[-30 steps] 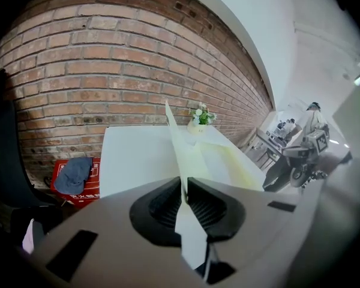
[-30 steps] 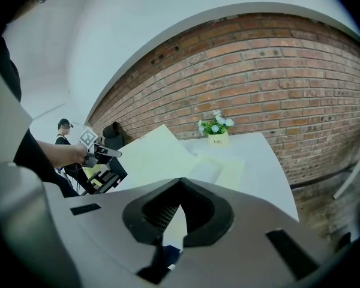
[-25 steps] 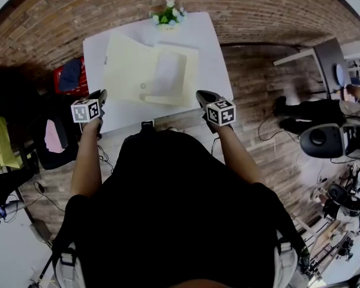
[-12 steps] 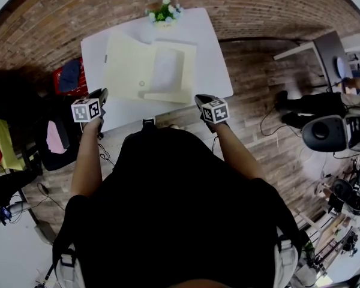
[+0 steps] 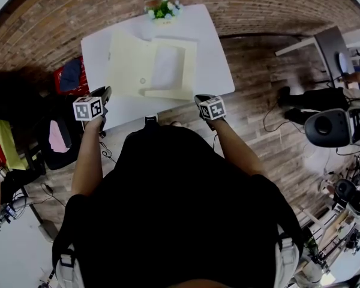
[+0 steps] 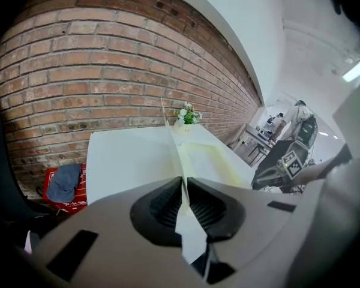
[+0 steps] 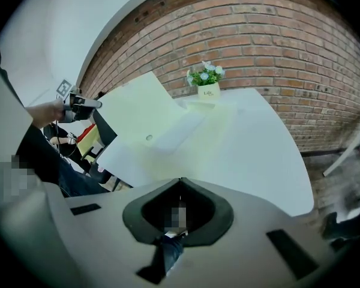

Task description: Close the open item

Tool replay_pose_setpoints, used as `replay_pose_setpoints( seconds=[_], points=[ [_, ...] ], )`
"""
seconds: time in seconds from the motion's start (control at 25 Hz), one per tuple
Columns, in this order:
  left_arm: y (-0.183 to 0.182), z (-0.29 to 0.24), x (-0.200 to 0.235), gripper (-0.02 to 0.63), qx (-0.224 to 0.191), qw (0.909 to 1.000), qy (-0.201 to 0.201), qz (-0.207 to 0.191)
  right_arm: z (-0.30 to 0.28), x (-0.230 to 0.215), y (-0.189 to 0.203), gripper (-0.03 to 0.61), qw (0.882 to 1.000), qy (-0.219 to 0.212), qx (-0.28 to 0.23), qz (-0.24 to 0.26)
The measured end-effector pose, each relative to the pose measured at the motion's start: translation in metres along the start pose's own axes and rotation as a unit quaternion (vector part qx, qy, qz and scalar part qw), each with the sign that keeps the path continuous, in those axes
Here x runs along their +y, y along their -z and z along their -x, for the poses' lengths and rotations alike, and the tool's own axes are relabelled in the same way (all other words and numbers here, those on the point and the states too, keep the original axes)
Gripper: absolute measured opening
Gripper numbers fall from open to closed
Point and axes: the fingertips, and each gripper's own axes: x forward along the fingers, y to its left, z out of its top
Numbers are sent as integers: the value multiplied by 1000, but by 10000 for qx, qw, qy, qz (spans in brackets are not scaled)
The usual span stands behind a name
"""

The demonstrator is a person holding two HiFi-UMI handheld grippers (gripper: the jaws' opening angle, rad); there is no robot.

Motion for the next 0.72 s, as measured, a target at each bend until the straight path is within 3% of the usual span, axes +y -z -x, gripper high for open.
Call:
replay_pose_setpoints(
  seconds=[0.28, 0.72],
  points=[
    [-3, 3, -9, 31, 106, 9998, 97, -151, -13, 2, 13, 23, 9999, -88, 130, -22],
    [-10, -4, -38, 29, 266, 9968, 641, -388, -26, 2, 16, 58, 9992, -129, 61, -377]
  ],
)
